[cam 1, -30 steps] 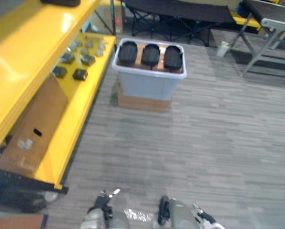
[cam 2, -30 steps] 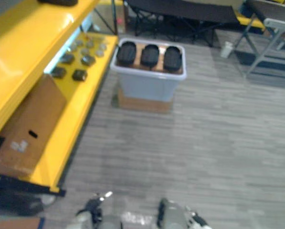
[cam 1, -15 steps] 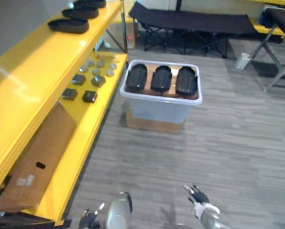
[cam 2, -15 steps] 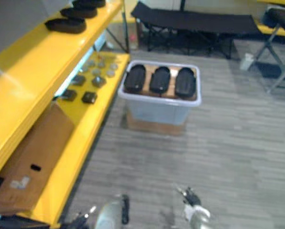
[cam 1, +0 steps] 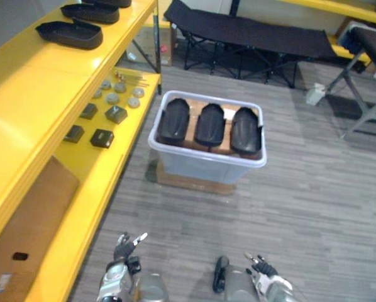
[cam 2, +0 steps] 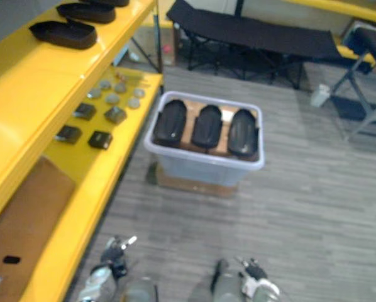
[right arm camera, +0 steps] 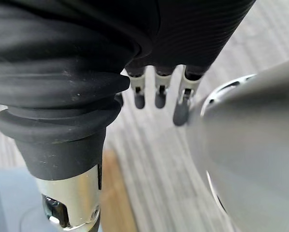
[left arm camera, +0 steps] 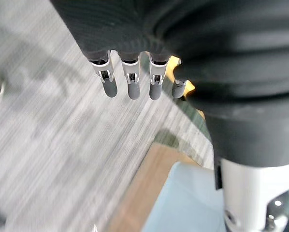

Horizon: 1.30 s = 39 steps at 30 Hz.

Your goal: Walk over and take plastic housings, then place them on the shelf

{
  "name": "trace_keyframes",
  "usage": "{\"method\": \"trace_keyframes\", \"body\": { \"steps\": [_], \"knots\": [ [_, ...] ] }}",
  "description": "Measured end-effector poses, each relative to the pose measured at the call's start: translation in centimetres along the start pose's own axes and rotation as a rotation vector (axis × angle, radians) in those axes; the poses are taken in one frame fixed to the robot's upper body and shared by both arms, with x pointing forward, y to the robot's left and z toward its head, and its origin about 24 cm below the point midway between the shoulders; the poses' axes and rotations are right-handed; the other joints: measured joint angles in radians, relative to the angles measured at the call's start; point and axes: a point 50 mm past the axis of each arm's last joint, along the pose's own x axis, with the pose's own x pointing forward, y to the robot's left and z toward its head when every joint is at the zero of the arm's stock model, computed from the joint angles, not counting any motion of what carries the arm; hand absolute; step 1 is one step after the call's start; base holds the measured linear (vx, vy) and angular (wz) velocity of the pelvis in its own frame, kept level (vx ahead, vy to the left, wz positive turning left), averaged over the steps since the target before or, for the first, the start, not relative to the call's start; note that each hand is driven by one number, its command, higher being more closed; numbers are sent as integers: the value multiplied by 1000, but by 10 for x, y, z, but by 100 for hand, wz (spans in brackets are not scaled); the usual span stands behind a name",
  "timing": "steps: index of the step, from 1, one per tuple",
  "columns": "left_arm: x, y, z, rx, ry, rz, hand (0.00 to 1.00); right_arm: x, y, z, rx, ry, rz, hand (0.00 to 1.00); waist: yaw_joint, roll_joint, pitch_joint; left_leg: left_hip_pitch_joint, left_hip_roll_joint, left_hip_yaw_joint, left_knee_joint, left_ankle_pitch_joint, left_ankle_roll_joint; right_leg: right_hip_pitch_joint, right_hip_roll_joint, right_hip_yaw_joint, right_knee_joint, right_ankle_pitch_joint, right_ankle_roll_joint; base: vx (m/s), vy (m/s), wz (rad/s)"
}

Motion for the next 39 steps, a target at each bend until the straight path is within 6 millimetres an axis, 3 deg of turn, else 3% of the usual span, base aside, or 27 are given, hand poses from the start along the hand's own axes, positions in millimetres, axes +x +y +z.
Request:
{"method": "trace_keyframes", "body": {
  "steps": [1,2,4,5,7,9,10,11,12,13,14,15,17,19,21,24,26,28,29,30,32,34,35,36,38,39],
  "knots": [
    [-2,-18,-9,-24,40,-34,0,0,-5,5,13,-7,-15,0,-10,20,0,20,8,-6,-34,1,-1,-6,6,-11,41,-43,-1,222,-122,12],
    [-4,-22,-12,-28,56,-42,0,0,-6,6,23,-10,-19,0,-17,24,-1,25,8,-12,-40,1,-1,-8,1,-19,62,-65,-2,311,-171,28],
    [-6,-21,-23,-31,122,-15,0,0,-10,6,40,-14,-32,0,-21,20,-5,27,7,-35,50,6,3,-8,-20,-27,178,-179,3,243,-157,29],
    [-7,-18,-27,-37,138,1,0,0,-11,6,40,-11,-41,0,-21,20,-5,3,8,-52,112,15,19,-4,-24,-28,201,-201,0,185,-146,13],
    [-11,-7,-35,-51,171,48,0,-2,-15,2,41,-6,-80,0,-17,33,-13,-89,26,-93,316,101,1,15,-16,-28,235,-246,0,178,-99,-1],
    [-13,14,-41,-84,193,127,0,-3,-19,-2,20,-3,-85,0,-16,49,-17,-146,39,-128,451,299,-56,83,3,-28,184,-253,-7,260,-26,-13],
    [-15,21,-43,-106,199,149,0,-3,-17,-2,3,-6,-77,0,-14,42,-15,-160,40,-127,474,306,-56,104,3,-29,153,-249,-9,294,-6,-10],
    [-16,31,-45,-106,202,173,0,-3,-16,-5,-40,1,-70,0,-14,41,-13,-190,35,-106,462,213,-37,136,1,-29,97,-232,-11,299,-6,-5],
    [-17,36,-46,-115,204,185,0,-3,-17,-5,-45,1,-71,0,-11,36,-9,-218,18,-69,381,157,-39,164,-8,-27,38,-206,-10,295,14,-2],
    [-18,38,-47,-121,205,190,0,-3,-16,-4,-45,-2,-67,0,-10,30,-6,-229,4,-48,313,143,-34,177,-18,-27,12,-195,-3,282,68,-3],
    [-18,43,-46,-126,200,192,0,-2,-12,-1,-45,-13,-52,0,-6,13,7,-227,-31,-8,122,149,-18,201,-46,-26,-12,-184,14,261,119,1],
    [-19,42,-47,-128,200,181,0,-1,-12,5,-53,-42,-50,0,-6,30,11,-215,-46,17,-93,263,15,210,-44,-26,-15,-179,23,289,178,-8],
    [-15,41,-39,-121,165,158,0,1,-1,12,-76,-71,-20,0,12,1,31,-186,-82,40,-129,271,25,205,-77,-11,-13,-176,44,190,154,0],
    [-6,32,-19,-68,94,93,0,3,17,26,-145,-143,36,0,20,-38,56,-214,-125,28,-145,278,35,201,-110,-30,-40,-168,48,140,141,37],
    [-3,26,-13,-23,75,59,0,3,24,37,-204,-212,68,0,20,-36,64,-241,-143,-6,-142,278,36,211,-112,-40,-68,-156,65,72,72,53],
    [-2,24,-7,16,46,41,0,-1,54,48,-522,-317,235,0,21,-32,83,-244,-159,-50,-164,295,40,253,-107,-83,-113,-147,79,43,-5,45],
    [-1,25,-4,62,40,27,0,-18,104,57,-883,-468,497,0,20,-36,100,-242,-163,-80,-198,320,32,277,-91,-110,-134,-140,87,-3,-64,42],
    [0,25,-1,103,33,20,0,-43,153,58,-1080,-617,727,0,40,-45,113,-242,-155,-107,-227,339,20,278,-71,-112,-139,-137,83,-56,-69,32],
    [1,26,3,119,23,22,0,-63,180,60,-1142,-718,849,0,54,-53,119,-243,-151,-118,-242,350,15,278,-61,-112,-141,-133,76,-75,-65,28],
    [2,27,4,128,20,23,0,-73,191,63,-1172,-773,902,0,60,-57,122,-244,-150,-127,-249,356,13,279,-55,-112,-144,-129,70,-68,-27,26],
    [3,33,10,153,-1,34,0,-128,231,86,-1137,-1047,1074,0,78,-74,131,-244,-144,-137,-277,366,15,279,-43,-107,-154,-115,50,-76,-2,13],
    [3,43,11,201,1,56,0,-165,243,116,-1033,-1238,1137,0,84,-81,135,-241,-133,-136,-283,368,16,278,-35,-102,-160,-96,43,-59,27,-4],
    [1,53,5,218,30,81,0,-193,241,148,-924,-1398,1134,0,84,-84,135,-238,-131,-134,-283,370,19,279,-33,-97,-163,-84,38,-60,71,-12],
    [-3,62,-3,224,56,98,0,-217,232,186,-785,-1555,1064,0,84,-87,134,-229,-131,-130,-285,371,21,280,-34,-84,-164,-71,35,-42,77,-14],
    [-9,70,-15,231,89,113,0,-237,213,231,-561,-1700,911,0,78,-86,135,-213,-132,-126,-285,375,22,291,-35,-67,-167,-55,32,-33,79,-9],
    [-14,75,-22,246,106,123,0,-245,194,259,-398,-1762,774,0,75,-86,135,-202,-132,-120,-283,373,25,299,-36,-50,-168,-47,30,-32,89,-5]
  ]
}}
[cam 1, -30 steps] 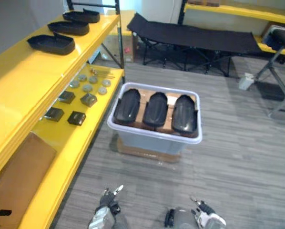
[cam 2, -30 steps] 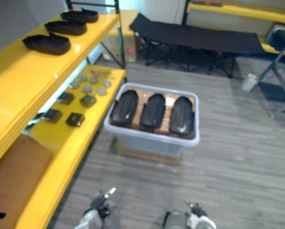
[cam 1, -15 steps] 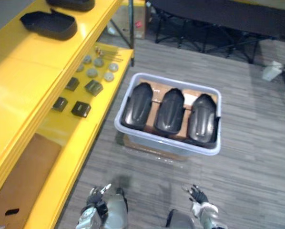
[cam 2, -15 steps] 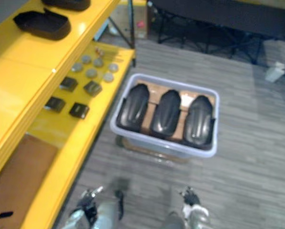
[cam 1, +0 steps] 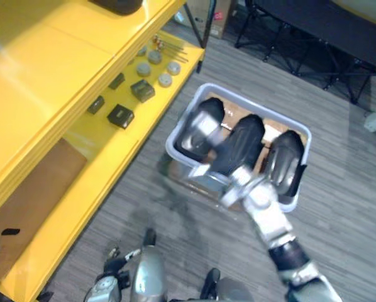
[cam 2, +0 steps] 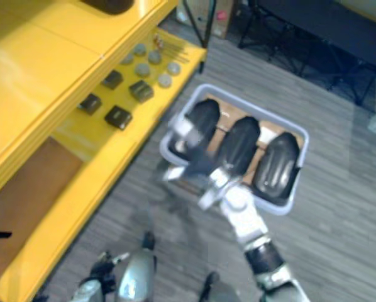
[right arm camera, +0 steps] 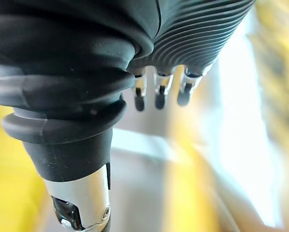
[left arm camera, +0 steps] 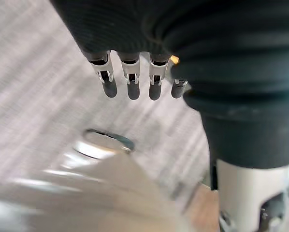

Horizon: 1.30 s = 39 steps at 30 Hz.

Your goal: Walk over and take plastic housings, then place them on the shelf

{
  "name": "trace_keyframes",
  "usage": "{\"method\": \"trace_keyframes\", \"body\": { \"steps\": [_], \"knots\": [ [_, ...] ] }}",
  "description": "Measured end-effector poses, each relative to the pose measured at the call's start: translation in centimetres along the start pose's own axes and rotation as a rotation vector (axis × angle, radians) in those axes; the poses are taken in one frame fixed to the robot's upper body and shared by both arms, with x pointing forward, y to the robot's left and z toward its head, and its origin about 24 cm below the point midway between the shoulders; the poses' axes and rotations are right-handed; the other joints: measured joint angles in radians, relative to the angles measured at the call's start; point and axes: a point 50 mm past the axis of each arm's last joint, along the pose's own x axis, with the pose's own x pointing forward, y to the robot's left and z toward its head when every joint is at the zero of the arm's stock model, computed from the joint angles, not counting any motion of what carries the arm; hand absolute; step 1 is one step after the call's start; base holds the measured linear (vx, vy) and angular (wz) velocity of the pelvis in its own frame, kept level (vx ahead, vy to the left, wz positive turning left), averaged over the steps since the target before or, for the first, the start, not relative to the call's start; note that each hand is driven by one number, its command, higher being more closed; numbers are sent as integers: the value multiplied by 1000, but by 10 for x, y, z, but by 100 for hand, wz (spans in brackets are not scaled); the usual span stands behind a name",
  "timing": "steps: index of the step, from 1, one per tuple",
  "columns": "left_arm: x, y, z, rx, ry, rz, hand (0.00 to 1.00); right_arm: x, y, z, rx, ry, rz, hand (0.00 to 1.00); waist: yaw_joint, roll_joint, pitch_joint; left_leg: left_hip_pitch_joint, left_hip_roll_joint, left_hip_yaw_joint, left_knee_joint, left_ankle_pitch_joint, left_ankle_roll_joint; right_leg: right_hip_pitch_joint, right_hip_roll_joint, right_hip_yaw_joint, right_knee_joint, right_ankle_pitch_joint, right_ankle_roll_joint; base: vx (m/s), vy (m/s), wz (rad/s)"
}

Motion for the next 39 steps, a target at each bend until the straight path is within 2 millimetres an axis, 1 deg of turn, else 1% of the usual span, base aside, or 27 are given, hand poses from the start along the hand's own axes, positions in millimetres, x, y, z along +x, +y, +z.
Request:
{"method": "trace_keyframes", "body": {
  "steps": [1,2,3,4,5,6,7,8,9,10,11,12,14,15,16,17,20,21,24,27,30,34,35,36,38,39],
  "knots": [
    [-2,4,-5,-4,10,11,0,5,-27,6,-42,-12,-172,0,-5,0,0,2,1,8,5,-2,3,2,0,8,0,4,-3,-40,93,-9],
    [-2,5,-7,-7,15,15,0,4,-43,8,-80,-3,-276,0,-5,0,0,1,1,13,8,-3,4,-1,0,11,0,6,-5,-41,81,-13],
    [-3,5,-7,-10,14,15,0,0,-62,5,-133,36,-398,0,-7,5,3,-9,0,14,24,-3,6,-8,2,23,0,6,-6,-43,57,-12],
    [-3,4,-6,-14,9,12,0,-3,-72,2,-153,63,-456,0,-8,10,10,-14,1,13,32,-5,7,-8,4,29,0,6,-6,-65,47,-5],
    [-2,1,0,-23,-23,3,0,-10,-90,-6,-197,130,-568,0,-13,21,20,-42,5,7,57,-8,11,-22,9,28,4,6,-6,-80,30,2],
    [-2,-3,8,-35,-68,-6,0,-16,-106,-10,-228,170,-656,0,-15,33,33,-71,11,-2,80,-11,11,-42,17,28,12,5,-6,-168,38,7],
    [-2,-10,20,-50,-127,-17,0,-24,-126,-12,-269,205,-756,0,-15,49,57,-117,18,-15,111,-12,13,-72,27,27,24,0,-12,-174,32,7],
    [-1,-12,25,-55,-151,-20,0,-29,-136,-14,-292,228,-803,0,-15,54,64,-144,21,-20,125,-14,13,-91,30,27,31,-7,-10,-183,32,6],
    [0,-13,30,-58,-173,-20,0,-35,-146,-19,-319,271,-858,0,-16,54,65,-186,21,-25,147,-16,14,-125,30,27,44,-27,-10,-148,11,7],
    [0,-13,35,-59,-195,-11,0,-42,-158,-23,-354,319,-907,0,-20,53,67,-242,18,-40,186,-24,17,-158,31,28,59,-60,0,-184,1,11],
    [1,-13,40,-64,-216,1,0,-45,-169,-26,-384,354,-949,0,-22,56,78,-283,20,-52,225,-28,13,-187,32,28,88,-90,21,-180,-2,12],
    [2,-15,42,-67,-222,3,0,-46,-175,-26,-394,368,-967,0,-22,63,88,-297,26,-62,238,-28,11,-203,38,26,110,-95,13,-149,7,7],
    [2,-15,46,-76,-238,14,0,-51,-194,-28,-408,416,-1031,0,-19,63,95,-346,33,-70,264,-27,11,-268,38,32,176,-125,8,-141,16,-1],
    [3,-15,49,-82,-253,15,0,-57,-204,-28,-440,445,-1066,0,-16,60,98,-368,32,-72,271,-24,11,-301,35,37,203,-139,7,-135,11,-3],
    [3,-15,51,-84,-259,18,0,-61,-210,-28,-443,461,-1090,0,-14,59,98,-379,31,-73,270,-20,11,-315,33,39,213,-145,10,-117,3,-1],
    [4,-17,57,-97,-274,29,0,-70,-221,-29,-473,504,-1142,0,-8,59,100,-401,29,-76,268,-10,12,-346,31,41,232,-149,12,-73,-6,3],
    [5,-17,64,-147,-291,33,0,-83,-230,-31,-453,544,-1222,0,-9,61,104,-435,18,-93,262,5,10,-386,25,33,256,-156,13,-45,-22,10],
    [5,-18,65,-175,-289,31,0,-87,-233,-33,-435,559,-1246,0,-8,61,104,-446,12,-93,255,12,11,-403,15,28,271,-164,14,-14,-22,15],
    [5,-19,64,-185,-287,28,0,-89,-235,-33,-410,572,-1277,0,-5,62,105,-456,-2,-91,229,31,10,-436,-7,26,299,-171,21,8,-50,12],
    [5,-20,64,-193,-288,26,0,-90,-236,-36,-368,612,-1332,0,6,63,107,-463,-3,-90,221,38,0,-453,-12,24,318,-177,17,46,-61,4],
    [3,-27,63,-257,-281,7,0,-90,-249,-23,-376,603,-1385,0,13,76,113,-468,-22,-90,216,41,0,-472,-38,22,353,-198,22,29,-37,11],
    [2,-32,66,-311,-288,-25,0,-84,-261,-10,-381,584,-1420,0,18,94,126,-506,-32,-90,234,40,1,-518,-56,21,403,-218,23,5,-20,8],
    [2,-35,67,-317,-293,-39,0,-82,-262,-8,-379,584,-1422,0,18,104,134,-507,-38,-91,238,40,1,-519,-63,20,415,-226,23,-8,-17,8],
    [1,-36,67,-320,-295,-44,0,-81,-263,-8,-379,585,-1423,0,20,107,136,-508,-41,-89,240,39,2,-524,-68,21,422,-229,24,-9,-11,8],
    [1,-37,67,-354,-295,-59,0,-71,-262,-7,-363,588,-1416,0,21,113,138,-532,-48,-86,256,38,4,-557,-82,25,455,-246,27,-30,-11,4],
    [1,-38,67,-361,-295,-64,0,-69,-262,-6,-359,588,-1416,0,21,113,138,-539,-50,-87,260,38,4,-567,-85,25,463,-249,26,-31,-8,7]
  ]
}}
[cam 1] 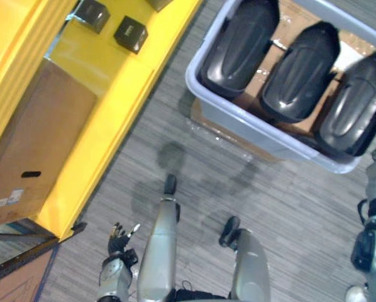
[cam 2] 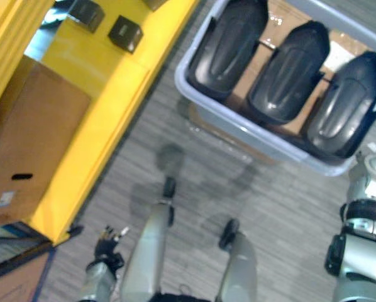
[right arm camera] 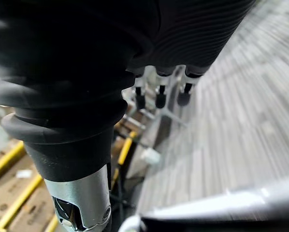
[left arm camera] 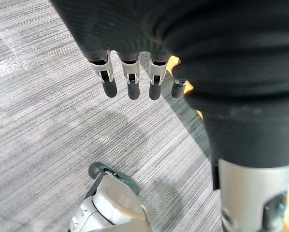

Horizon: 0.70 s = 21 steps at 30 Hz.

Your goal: Walk over and take plastic housings, then place them on the shelf

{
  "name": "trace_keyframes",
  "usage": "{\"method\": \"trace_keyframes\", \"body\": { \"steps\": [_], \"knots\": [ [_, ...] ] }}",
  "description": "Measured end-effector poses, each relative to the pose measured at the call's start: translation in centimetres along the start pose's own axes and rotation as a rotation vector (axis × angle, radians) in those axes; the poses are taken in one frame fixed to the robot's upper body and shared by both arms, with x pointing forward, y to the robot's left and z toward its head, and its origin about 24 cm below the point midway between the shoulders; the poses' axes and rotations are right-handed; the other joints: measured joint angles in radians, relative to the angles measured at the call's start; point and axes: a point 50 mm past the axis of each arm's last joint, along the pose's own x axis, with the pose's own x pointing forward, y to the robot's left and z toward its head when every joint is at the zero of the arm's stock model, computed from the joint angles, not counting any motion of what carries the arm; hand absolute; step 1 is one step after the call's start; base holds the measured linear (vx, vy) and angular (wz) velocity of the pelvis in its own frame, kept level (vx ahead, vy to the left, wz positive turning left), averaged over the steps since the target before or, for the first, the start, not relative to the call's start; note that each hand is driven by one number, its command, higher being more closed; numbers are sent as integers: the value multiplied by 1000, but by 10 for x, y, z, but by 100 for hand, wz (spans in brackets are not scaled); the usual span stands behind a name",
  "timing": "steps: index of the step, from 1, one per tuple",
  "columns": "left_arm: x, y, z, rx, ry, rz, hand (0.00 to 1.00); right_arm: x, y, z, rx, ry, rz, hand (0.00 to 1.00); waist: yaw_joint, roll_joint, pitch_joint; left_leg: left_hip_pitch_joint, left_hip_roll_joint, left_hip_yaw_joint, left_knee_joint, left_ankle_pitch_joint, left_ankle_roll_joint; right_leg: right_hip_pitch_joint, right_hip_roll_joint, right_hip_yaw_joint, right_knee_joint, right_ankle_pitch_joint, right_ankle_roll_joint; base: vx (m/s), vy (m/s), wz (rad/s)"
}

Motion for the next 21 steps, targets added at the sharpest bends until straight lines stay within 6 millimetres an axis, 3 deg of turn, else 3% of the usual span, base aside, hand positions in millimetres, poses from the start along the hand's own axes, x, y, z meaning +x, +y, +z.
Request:
{"method": "trace_keyframes", "body": {
  "steps": [9,14,21],
  "knots": [
    [-2,-7,-2,-65,-10,-43,0,5,4,20,-38,-6,-15,0,2,9,4,-80,-12,2,57,-11,15,-88,-28,12,88,-28,1,-14,1,2],
    [-4,-13,-5,-180,0,-84,0,2,10,20,-69,-13,5,0,3,13,6,-104,-12,17,75,-13,19,-128,-40,32,122,-32,0,-19,4,-6],
    [-4,-16,-6,-193,0,-118,0,1,11,18,-111,30,-27,0,7,25,9,-145,-15,17,111,-20,28,-162,-48,33,152,-37,2,0,0,0]
  ]
}}
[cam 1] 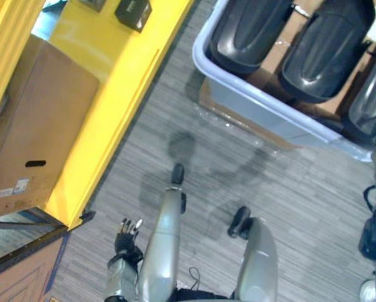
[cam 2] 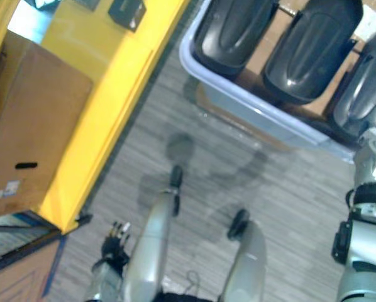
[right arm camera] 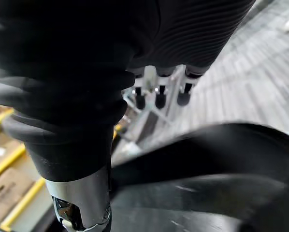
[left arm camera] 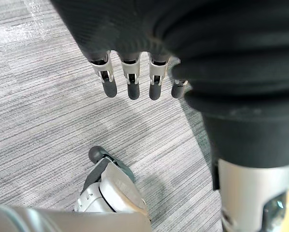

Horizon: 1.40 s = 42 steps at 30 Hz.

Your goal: Walk over and take plastic housings, then place them on the shelf

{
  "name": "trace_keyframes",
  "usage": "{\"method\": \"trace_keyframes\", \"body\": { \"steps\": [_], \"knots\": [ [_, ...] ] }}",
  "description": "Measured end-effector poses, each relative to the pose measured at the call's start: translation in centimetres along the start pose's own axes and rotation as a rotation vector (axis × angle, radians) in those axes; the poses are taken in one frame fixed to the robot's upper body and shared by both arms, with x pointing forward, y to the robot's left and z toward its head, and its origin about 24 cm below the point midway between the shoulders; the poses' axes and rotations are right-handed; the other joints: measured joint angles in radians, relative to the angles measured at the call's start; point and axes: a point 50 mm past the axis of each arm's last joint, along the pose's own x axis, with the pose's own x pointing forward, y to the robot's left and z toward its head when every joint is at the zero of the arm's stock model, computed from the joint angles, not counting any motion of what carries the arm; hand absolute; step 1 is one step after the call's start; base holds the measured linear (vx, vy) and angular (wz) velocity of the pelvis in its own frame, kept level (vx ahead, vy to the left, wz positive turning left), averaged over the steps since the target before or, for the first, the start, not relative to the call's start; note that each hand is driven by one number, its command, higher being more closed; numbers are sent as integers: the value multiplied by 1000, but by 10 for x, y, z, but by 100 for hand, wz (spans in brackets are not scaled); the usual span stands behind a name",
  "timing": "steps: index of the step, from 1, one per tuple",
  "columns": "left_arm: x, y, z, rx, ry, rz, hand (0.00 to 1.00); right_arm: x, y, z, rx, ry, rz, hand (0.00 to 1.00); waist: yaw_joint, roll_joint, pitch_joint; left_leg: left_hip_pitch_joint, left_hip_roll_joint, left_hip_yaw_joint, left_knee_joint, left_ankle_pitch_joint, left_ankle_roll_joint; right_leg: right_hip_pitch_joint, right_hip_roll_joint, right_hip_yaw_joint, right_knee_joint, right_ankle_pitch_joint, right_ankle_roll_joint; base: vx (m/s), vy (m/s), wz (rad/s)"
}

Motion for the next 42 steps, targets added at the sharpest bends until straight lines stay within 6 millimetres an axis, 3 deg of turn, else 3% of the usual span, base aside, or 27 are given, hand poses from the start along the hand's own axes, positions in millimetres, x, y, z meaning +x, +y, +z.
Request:
{"method": "trace_keyframes", "body": {
  "steps": [7,8,20,31,42],
  "knots": [
    [0,-1,-1,-32,5,0,0,-2,3,0,-31,10,10,0,6,4,0,-26,-4,5,16,0,2,-31,-8,9,20,0,1,0,0,0],
    [0,-2,-2,-33,6,-1,0,-2,3,-1,-36,12,10,100,8,6,1,-30,-5,6,19,-1,3,-35,-10,10,25,-2,2,0,0,0],
    [-1,-4,-3,-28,9,-12,0,5,-3,1,-119,12,-19,100,22,14,0,-60,-4,9,49,-1,6,-68,-16,18,66,-11,4,-12,-25,1],
    [-1,-9,0,-44,-21,-25,0,5,-2,-15,-250,44,7,100,45,15,0,-62,-4,7,67,-2,8,-66,-16,19,79,-13,5,-10,-35,0],
    [-2,-24,39,-78,-230,-48,0,7,-9,-27,-322,38,27,100,34,14,0,-1,8,32,69,-5,21,9,-16,14,65,-9,12,-10,-26,1]
  ]
}}
